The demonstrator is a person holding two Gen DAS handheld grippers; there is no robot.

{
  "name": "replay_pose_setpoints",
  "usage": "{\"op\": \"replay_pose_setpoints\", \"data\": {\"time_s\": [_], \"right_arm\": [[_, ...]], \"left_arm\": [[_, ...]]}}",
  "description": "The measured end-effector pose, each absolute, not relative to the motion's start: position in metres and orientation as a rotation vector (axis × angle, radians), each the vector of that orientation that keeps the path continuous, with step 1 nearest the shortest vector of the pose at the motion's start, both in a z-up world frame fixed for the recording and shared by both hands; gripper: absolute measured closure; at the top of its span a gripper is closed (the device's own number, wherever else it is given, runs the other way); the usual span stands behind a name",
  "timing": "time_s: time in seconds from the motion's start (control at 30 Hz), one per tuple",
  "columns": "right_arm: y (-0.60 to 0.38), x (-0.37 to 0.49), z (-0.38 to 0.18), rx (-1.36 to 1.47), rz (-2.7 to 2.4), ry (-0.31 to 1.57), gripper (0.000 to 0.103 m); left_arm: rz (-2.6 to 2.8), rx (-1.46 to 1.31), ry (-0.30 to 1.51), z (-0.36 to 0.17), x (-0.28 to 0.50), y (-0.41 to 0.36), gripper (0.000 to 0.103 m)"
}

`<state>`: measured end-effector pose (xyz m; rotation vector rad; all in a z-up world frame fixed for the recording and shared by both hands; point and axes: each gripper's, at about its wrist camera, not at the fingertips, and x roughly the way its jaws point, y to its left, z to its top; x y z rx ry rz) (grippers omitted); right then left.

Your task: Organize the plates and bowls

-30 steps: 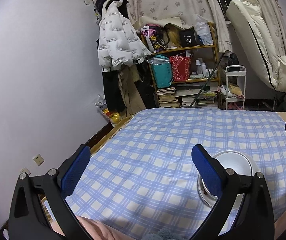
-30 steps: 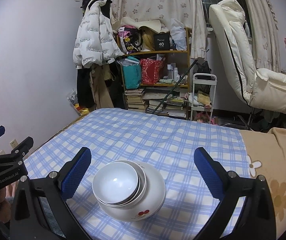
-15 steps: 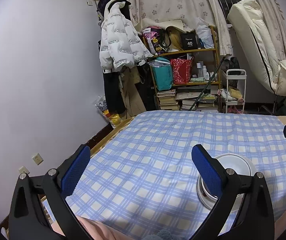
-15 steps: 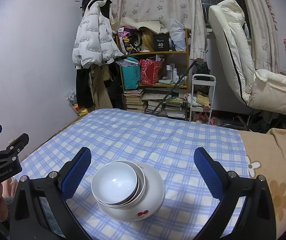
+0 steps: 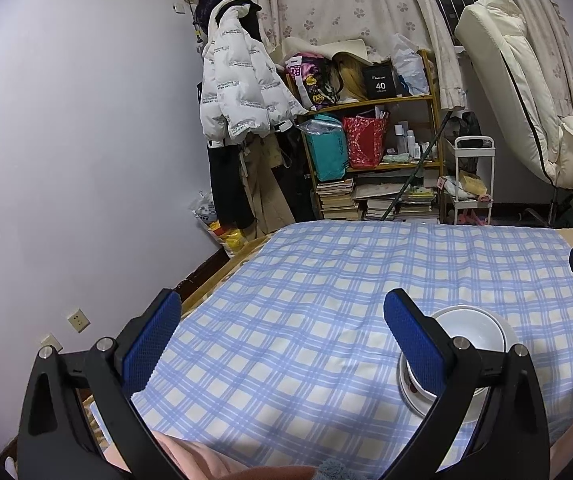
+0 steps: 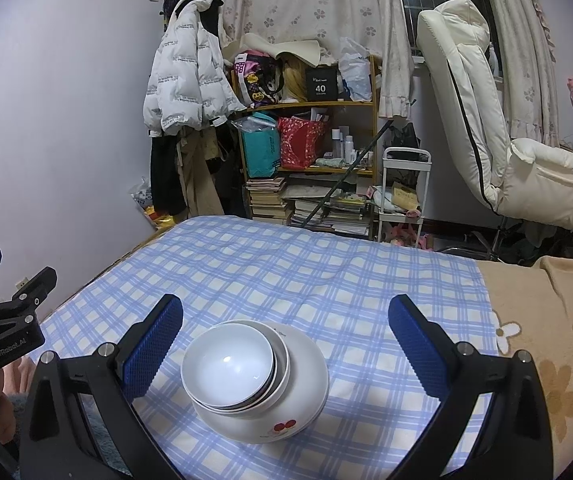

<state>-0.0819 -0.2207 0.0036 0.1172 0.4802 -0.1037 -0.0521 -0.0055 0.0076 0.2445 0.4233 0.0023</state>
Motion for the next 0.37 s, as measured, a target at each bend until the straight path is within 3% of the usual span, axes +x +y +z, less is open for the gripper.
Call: {"op": "replay_pose_setpoints", "data": {"time_s": [0.37], "right_arm": [[-0.2221,-0.0816,0.0040,0.117,-0.101,0.481,0.000]], "left_arm": [[-0.013,0.240,0.433,0.0084,-0.0508,-0.0036,0.003]]}}
